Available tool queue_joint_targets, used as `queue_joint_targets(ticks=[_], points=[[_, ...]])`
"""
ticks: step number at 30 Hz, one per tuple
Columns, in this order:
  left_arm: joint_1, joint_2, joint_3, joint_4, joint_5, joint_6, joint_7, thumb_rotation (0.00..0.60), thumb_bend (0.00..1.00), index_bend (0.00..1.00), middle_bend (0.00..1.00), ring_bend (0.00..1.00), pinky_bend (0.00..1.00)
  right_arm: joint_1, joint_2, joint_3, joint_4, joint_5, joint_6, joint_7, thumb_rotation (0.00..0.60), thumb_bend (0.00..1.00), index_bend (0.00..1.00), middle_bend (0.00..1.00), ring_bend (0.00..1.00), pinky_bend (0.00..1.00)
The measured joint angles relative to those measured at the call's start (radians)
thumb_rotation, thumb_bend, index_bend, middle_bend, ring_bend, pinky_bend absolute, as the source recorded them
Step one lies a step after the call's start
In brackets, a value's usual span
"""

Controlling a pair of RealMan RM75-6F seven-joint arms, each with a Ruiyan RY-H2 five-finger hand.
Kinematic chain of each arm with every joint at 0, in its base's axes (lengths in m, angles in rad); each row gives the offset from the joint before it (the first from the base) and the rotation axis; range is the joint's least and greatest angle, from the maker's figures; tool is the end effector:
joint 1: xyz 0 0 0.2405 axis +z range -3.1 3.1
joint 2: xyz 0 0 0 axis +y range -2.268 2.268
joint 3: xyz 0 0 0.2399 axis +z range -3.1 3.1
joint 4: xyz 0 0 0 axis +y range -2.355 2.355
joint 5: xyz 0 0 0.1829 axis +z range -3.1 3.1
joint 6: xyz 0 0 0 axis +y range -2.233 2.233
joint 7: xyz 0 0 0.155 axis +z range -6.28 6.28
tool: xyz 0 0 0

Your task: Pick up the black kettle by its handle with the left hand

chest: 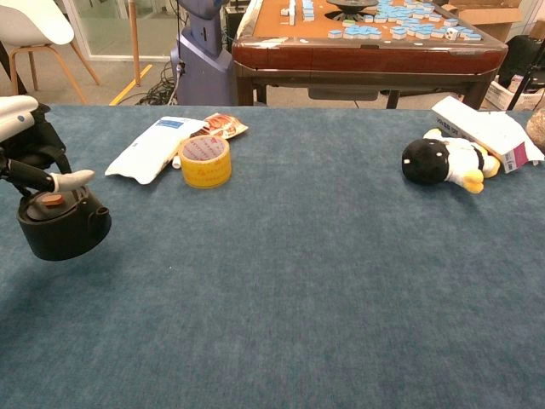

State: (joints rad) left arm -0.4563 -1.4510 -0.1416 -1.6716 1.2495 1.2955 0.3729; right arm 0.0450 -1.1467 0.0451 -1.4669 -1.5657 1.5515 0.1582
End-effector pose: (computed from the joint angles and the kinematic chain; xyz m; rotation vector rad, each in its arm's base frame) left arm -0.1816 0.2812 0.0672 -1.5635 -0.9240 -1.0086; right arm -0.3024 -0.1769 0.1856 1.3669 -0.8875 0.9800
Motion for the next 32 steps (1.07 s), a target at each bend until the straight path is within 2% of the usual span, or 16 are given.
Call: queue_joint_targets(ticks=[3, 12, 17, 32], points=[[0.003, 0.001, 0.003, 0.0, 0.006, 0.003, 0.002, 0.517, 0.26, 1.0, 1.0, 0.98, 0.02, -0.002, 0.0, -0.001, 0.0, -0.001, 0.003, 0.0, 0.6, 0.19, 0.2, 0.23, 0.12, 0.09], [0.011, 0.006, 0.006, -0.008, 0.019, 0.009, -0.002, 0.53, 0.26, 1.0, 1.0, 0.98, 0.02, -0.005, -0.001, -0.002, 0.0, -0.002, 0.005, 0.001, 0.6, 0.19, 0.2, 0.23, 0.12, 0.09], [0.014, 0.005, 0.008, -0.006, 0.024, 0.014, 0.007, 0.566, 0.26, 1.0, 1.0, 0.98, 0.02, -0.005, -0.001, -0.002, 0.0, -0.003, 0.006, 0.001, 0.6, 0.19, 0.2, 0.23, 0.12, 0.09], [0.017, 0.008, 0.002, -0.008, 0.02, 0.005, 0.004, 0.565, 0.26, 1.0, 1.0, 0.98, 0.02, 0.001, -0.003, 0.001, -0.002, 0.0, -0.004, -0.003, 0.6, 0.19, 0.2, 0.23, 0.12, 0.09]])
